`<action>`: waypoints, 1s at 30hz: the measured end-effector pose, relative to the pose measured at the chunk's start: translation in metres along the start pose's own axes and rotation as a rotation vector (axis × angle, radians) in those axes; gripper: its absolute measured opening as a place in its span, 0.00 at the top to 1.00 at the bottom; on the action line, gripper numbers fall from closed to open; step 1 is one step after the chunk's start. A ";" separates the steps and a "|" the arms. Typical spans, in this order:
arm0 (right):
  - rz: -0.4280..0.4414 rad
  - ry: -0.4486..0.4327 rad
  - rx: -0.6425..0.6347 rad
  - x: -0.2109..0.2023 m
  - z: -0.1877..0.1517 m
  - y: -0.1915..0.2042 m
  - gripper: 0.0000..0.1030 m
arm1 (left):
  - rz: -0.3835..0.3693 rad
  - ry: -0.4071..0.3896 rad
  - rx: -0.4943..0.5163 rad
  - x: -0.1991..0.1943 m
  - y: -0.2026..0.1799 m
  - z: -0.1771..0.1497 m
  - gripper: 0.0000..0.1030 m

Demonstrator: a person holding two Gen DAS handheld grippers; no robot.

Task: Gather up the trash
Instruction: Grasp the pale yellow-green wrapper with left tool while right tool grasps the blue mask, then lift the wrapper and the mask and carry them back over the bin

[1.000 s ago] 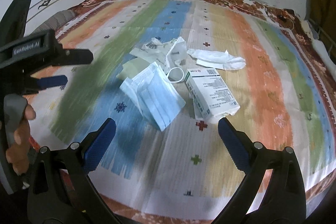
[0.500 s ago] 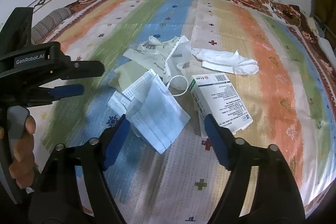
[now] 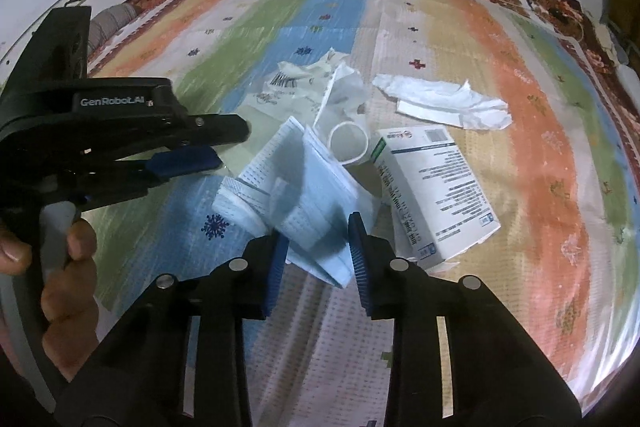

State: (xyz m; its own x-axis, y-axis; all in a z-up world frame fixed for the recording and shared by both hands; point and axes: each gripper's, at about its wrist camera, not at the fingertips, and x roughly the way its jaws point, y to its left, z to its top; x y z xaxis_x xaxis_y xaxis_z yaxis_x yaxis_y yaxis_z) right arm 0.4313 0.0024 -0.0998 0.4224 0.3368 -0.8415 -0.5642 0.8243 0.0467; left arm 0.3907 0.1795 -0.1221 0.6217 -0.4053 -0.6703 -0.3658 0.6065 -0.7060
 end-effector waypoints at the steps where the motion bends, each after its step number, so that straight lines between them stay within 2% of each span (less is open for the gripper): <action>1: 0.000 0.002 0.001 0.001 0.000 0.000 0.77 | 0.000 -0.003 0.000 0.000 0.000 -0.001 0.68; 3: 0.004 0.010 0.012 0.002 0.000 -0.002 0.78 | 0.001 -0.007 -0.002 0.001 -0.002 -0.002 0.70; 5: -0.001 0.017 0.023 0.003 -0.001 -0.004 0.85 | 0.000 -0.020 -0.005 0.001 -0.002 -0.002 0.72; 8: -0.019 0.017 0.016 0.003 -0.003 -0.006 0.90 | 0.006 -0.037 -0.003 0.001 -0.002 -0.002 0.83; 9: -0.026 0.016 0.013 0.002 -0.003 -0.006 0.91 | 0.020 -0.047 0.005 0.000 -0.003 -0.001 0.94; 13: -0.042 0.014 0.015 -0.001 -0.002 -0.012 0.95 | 0.031 -0.071 0.035 -0.003 -0.010 0.001 1.00; 18: -0.043 0.008 0.033 -0.008 -0.002 -0.018 0.98 | 0.053 -0.110 0.046 -0.018 -0.016 0.002 1.00; 30: -0.008 -0.051 0.024 -0.057 -0.003 -0.023 0.98 | 0.231 -0.128 0.216 -0.064 -0.037 -0.018 1.00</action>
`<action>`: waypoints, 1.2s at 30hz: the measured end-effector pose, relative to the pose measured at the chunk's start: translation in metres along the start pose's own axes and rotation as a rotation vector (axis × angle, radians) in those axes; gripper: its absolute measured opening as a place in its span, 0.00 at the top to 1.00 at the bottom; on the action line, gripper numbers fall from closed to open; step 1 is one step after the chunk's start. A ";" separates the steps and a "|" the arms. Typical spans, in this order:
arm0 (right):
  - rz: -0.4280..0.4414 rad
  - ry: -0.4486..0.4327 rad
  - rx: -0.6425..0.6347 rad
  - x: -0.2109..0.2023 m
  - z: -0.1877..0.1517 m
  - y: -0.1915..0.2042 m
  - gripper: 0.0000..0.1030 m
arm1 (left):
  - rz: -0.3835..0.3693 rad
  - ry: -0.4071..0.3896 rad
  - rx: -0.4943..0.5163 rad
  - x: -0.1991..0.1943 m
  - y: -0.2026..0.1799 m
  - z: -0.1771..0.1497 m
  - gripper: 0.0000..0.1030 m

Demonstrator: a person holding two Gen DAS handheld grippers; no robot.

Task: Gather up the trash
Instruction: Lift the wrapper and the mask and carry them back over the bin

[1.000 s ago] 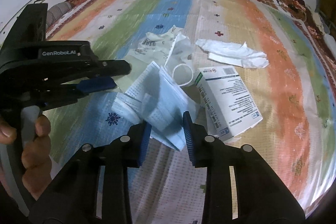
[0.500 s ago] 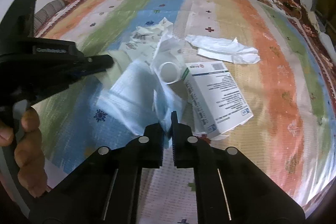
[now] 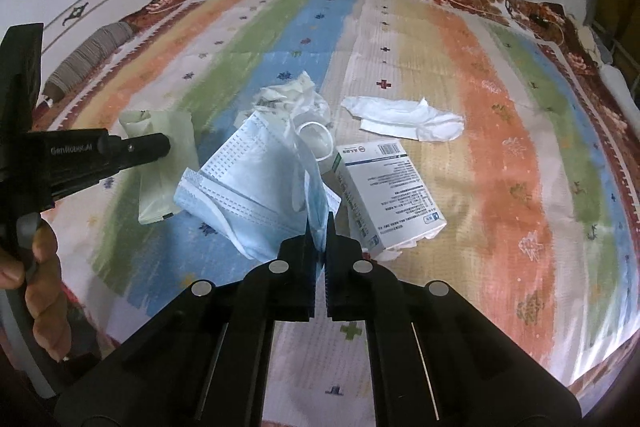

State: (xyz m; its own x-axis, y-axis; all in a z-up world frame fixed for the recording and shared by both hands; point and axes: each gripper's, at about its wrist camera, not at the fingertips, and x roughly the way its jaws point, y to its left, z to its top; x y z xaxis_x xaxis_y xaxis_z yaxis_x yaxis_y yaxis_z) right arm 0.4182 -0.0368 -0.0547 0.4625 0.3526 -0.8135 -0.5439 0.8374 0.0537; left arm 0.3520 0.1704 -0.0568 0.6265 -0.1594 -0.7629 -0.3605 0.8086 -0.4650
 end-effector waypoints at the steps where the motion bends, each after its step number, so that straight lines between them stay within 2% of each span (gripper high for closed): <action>1: 0.002 -0.002 -0.005 -0.003 0.000 0.001 0.98 | 0.009 -0.002 0.024 -0.004 -0.003 -0.001 1.00; 4: 0.006 -0.005 -0.027 -0.012 0.000 0.006 0.98 | 0.019 -0.015 0.075 -0.020 -0.010 -0.002 1.00; 11: 0.021 -0.014 -0.038 -0.041 -0.003 0.011 0.98 | -0.065 0.000 0.039 -0.055 -0.013 -0.010 1.00; 16: 0.047 -0.014 -0.020 -0.065 -0.012 0.012 0.98 | -0.070 -0.014 0.094 -0.079 -0.028 -0.023 1.00; 22: 0.072 -0.023 -0.011 -0.089 -0.026 0.011 0.98 | -0.039 -0.031 0.164 -0.098 -0.043 -0.033 1.00; 26: 0.080 -0.031 0.005 -0.104 -0.035 0.007 0.98 | -0.038 -0.038 0.178 -0.111 -0.048 -0.039 1.00; 32: 0.111 -0.039 0.021 -0.124 -0.052 0.007 0.98 | -0.067 -0.058 0.207 -0.132 -0.059 -0.055 1.00; 36: 0.080 -0.063 -0.013 -0.135 -0.059 0.012 0.98 | -0.070 -0.065 0.222 -0.142 -0.065 -0.068 1.00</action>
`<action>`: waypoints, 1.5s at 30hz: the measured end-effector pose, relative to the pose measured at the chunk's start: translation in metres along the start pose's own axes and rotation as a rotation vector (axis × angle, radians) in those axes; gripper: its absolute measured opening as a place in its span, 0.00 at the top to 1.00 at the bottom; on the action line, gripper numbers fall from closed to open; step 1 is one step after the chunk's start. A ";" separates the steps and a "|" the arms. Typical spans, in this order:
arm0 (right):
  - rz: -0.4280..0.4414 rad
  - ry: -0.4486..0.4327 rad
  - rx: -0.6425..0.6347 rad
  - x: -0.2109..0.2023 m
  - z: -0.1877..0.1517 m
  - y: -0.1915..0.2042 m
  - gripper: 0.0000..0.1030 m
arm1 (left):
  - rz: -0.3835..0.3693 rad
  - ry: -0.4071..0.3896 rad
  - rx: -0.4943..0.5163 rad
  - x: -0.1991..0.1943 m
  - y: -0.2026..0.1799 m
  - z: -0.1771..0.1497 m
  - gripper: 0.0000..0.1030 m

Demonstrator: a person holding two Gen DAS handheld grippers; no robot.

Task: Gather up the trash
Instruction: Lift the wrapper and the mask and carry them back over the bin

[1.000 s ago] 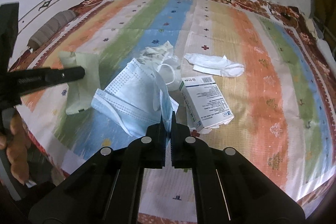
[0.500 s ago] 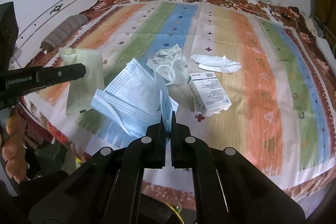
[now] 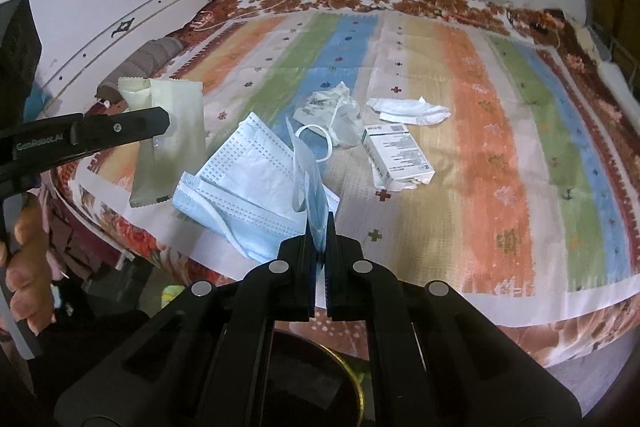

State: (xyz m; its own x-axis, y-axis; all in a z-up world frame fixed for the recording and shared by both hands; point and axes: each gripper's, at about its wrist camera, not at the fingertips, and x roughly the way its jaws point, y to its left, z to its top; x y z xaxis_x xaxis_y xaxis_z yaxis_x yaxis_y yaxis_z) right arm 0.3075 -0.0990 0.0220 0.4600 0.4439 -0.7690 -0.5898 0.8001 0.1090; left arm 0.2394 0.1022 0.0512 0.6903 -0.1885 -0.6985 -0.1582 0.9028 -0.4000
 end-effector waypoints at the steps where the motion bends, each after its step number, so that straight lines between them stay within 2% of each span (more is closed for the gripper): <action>1: -0.002 -0.004 -0.001 -0.003 -0.001 0.000 0.98 | -0.003 0.000 -0.001 -0.003 -0.002 -0.003 1.00; 17: 0.066 -0.076 0.040 -0.060 -0.045 -0.001 0.98 | -0.102 -0.060 0.037 -0.057 -0.033 -0.049 1.00; 26: 0.093 -0.089 0.038 -0.078 -0.075 0.002 0.98 | -0.127 -0.048 0.066 -0.070 -0.048 -0.082 1.00; 36: 0.102 -0.053 0.047 -0.081 -0.115 0.009 0.98 | -0.148 -0.018 0.056 -0.079 -0.050 -0.113 1.00; 45: 0.083 0.019 0.050 -0.069 -0.149 0.015 0.98 | -0.108 0.025 0.036 -0.071 -0.050 -0.143 1.00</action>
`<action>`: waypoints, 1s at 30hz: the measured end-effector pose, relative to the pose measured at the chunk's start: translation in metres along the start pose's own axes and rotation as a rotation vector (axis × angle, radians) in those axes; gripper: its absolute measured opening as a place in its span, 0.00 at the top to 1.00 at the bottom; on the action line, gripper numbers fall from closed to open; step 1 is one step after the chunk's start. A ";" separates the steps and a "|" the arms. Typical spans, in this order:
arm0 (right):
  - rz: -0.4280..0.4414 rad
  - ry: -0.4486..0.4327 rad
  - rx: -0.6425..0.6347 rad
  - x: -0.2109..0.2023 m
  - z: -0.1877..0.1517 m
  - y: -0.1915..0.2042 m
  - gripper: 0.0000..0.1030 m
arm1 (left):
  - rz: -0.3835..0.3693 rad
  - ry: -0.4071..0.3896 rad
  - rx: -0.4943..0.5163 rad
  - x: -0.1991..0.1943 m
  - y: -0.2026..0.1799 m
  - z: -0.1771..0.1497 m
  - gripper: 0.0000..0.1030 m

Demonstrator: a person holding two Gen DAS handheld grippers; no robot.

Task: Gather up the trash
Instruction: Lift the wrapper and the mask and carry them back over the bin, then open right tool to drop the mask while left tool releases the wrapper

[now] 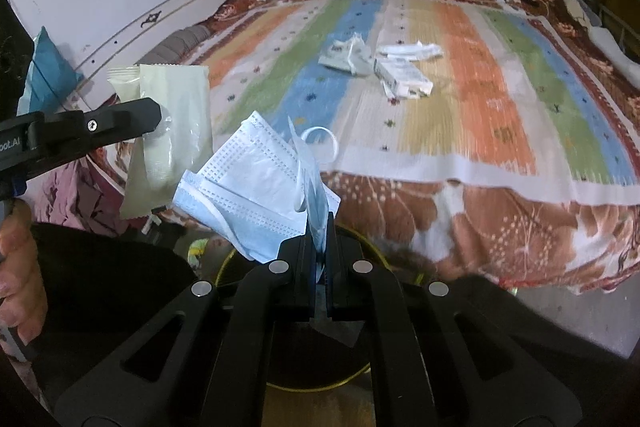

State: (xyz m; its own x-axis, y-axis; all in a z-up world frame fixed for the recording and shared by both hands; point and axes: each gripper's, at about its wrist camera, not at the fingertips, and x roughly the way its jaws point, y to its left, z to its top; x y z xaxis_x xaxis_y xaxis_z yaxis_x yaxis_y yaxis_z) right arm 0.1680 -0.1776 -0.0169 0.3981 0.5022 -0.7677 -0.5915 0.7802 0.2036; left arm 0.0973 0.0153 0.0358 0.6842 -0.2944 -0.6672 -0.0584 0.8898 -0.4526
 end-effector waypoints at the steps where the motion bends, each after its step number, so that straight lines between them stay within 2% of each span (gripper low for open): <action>1: -0.002 0.008 0.001 0.002 -0.002 0.001 0.98 | 0.002 0.014 -0.011 0.003 0.001 -0.005 1.00; 9: -0.039 0.096 -0.019 0.023 -0.023 0.008 0.98 | 0.044 0.085 -0.038 0.018 0.006 -0.029 1.00; 15: -0.065 0.165 0.006 0.044 -0.035 0.007 0.98 | 0.079 0.154 -0.065 0.034 0.011 -0.040 1.00; 21: -0.068 0.238 0.042 0.067 -0.046 0.005 0.98 | 0.133 0.189 -0.067 0.046 0.012 -0.047 1.00; 30: -0.096 0.327 0.074 0.095 -0.061 0.003 0.98 | 0.176 0.278 -0.158 0.073 0.032 -0.059 1.00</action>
State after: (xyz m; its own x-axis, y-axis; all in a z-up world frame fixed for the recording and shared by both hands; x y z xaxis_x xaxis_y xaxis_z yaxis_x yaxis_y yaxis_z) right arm 0.1619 -0.1503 -0.1263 0.1967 0.2880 -0.9372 -0.5053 0.8490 0.1548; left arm 0.1021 0.0016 -0.0622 0.4309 -0.2448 -0.8686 -0.2840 0.8768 -0.3880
